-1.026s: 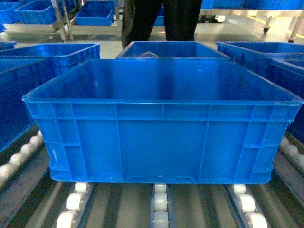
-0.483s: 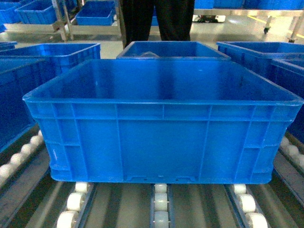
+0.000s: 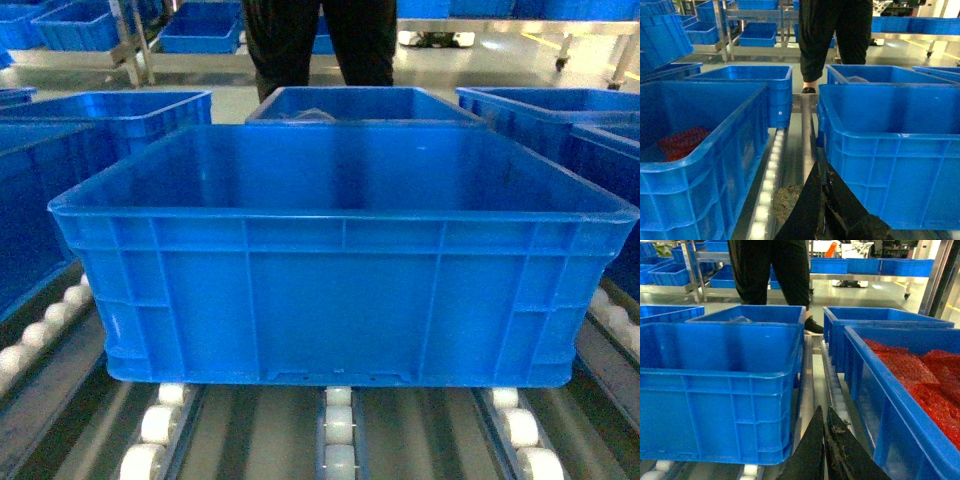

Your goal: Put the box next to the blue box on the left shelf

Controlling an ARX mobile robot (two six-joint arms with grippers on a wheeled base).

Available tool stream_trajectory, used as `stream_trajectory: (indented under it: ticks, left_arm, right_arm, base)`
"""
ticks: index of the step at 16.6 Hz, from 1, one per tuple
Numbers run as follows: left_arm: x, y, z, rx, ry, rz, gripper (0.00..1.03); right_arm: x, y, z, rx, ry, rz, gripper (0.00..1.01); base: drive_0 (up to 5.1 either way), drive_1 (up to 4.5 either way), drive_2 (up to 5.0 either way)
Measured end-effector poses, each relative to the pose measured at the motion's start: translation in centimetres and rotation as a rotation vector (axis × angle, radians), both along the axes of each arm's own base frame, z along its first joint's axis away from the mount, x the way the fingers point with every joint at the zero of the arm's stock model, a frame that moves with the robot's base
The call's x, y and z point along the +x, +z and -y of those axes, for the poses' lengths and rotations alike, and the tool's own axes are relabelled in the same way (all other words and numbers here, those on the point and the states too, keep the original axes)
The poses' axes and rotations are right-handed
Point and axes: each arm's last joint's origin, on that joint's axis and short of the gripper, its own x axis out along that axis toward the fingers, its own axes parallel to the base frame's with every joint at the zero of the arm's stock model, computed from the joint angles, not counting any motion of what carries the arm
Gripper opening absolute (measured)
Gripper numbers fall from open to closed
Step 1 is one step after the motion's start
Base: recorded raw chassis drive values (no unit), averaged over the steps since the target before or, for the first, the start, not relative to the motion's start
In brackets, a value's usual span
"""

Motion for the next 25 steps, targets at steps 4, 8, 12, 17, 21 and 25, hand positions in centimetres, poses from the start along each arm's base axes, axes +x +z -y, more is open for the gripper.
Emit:
stream_trajectory:
  ticks: [4, 8, 12, 17, 21, 25]
  left_arm:
    - [-0.6, 0.0, 0.0, 0.0, 0.0, 0.002, 0.02]
    - [-0.8, 0.0, 0.0, 0.0, 0.0, 0.003, 0.02]
    - [-0.9, 0.0, 0.0, 0.0, 0.0, 0.003, 0.02]
    - [-2.0, -0.4, 0.0, -0.001, 0.0, -0.009, 0.02]
    - [-2.0, -0.4, 0.0, -0.001, 0.0, -0.01, 1.0]
    - [-2.0, -0.4, 0.0, -0.001, 0.0, -0.01, 0.98]
  right_arm:
    - [-0.7, 0.0, 0.0, 0.0, 0.0, 0.003, 0.02]
    - [-0.8, 0.0, 0.0, 0.0, 0.0, 0.004, 0.02]
    - [-0.9, 0.0, 0.0, 0.0, 0.0, 0.003, 0.02]
    - [-2.0, -0.3, 0.0, 0.0, 0.0, -0.003, 0.02]
    - [-2.0, -0.3, 0.0, -0.002, 0.0, -0.007, 1.0]
    - [-2.0, -0.3, 0.0, -0.002, 0.0, -0.007, 0.98]
  base:
    - [0.0, 0.0, 0.0]
    - [0.0, 0.0, 0.0]
    - [0.0, 0.0, 0.0]
    - [0.0, 0.0, 0.0]
    - [0.0, 0.0, 0.0]
    - [0.0, 0.0, 0.0]
